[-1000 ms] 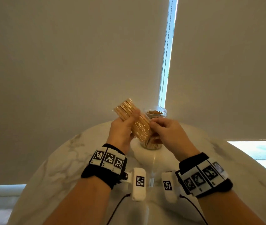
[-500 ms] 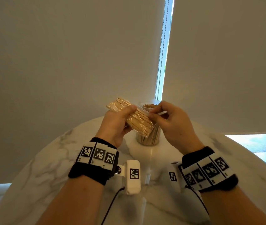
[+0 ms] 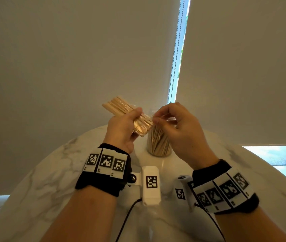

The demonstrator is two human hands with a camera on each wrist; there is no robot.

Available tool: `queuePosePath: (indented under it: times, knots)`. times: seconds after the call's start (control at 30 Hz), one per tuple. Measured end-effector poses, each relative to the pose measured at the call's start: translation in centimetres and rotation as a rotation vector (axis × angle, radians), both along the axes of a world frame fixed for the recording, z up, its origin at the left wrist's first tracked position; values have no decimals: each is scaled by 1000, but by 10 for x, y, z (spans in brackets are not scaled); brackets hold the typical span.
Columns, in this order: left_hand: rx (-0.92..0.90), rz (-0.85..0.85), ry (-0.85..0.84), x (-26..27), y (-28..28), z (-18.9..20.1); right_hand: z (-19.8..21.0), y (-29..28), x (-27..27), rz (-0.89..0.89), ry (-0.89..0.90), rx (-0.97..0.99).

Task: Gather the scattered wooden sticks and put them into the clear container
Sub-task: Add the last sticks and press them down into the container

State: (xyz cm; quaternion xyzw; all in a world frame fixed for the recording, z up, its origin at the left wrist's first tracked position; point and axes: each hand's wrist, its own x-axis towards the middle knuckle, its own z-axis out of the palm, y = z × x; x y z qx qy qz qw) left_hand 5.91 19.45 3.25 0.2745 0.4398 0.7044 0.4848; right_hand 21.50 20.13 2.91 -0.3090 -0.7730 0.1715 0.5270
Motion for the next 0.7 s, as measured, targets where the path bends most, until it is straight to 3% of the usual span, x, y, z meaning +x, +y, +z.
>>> queuePosePath:
  times: [0.13, 0.27, 0.47, 0.6, 0.67, 0.7]
  knots:
    - [19, -77, 30, 6, -4, 0, -1, -2, -2, 23, -170, 24]
    - [5, -162, 9, 18, -4, 0, 0, 6, 6, -44, -195, -8]
    - [-4, -16, -247, -7, 1, -1, 12, 9, 27, 118, -206, -135]
    - [26, -14, -273, -22, -1, 0, 8, 14, 34, 124, -272, -291]
    - [60, 8, -217, -19, -3, 3, 3, 17, 28, 64, -193, -401]
    - [90, 34, -169, -15, -4, 5, 1, 17, 24, 40, -58, -490]
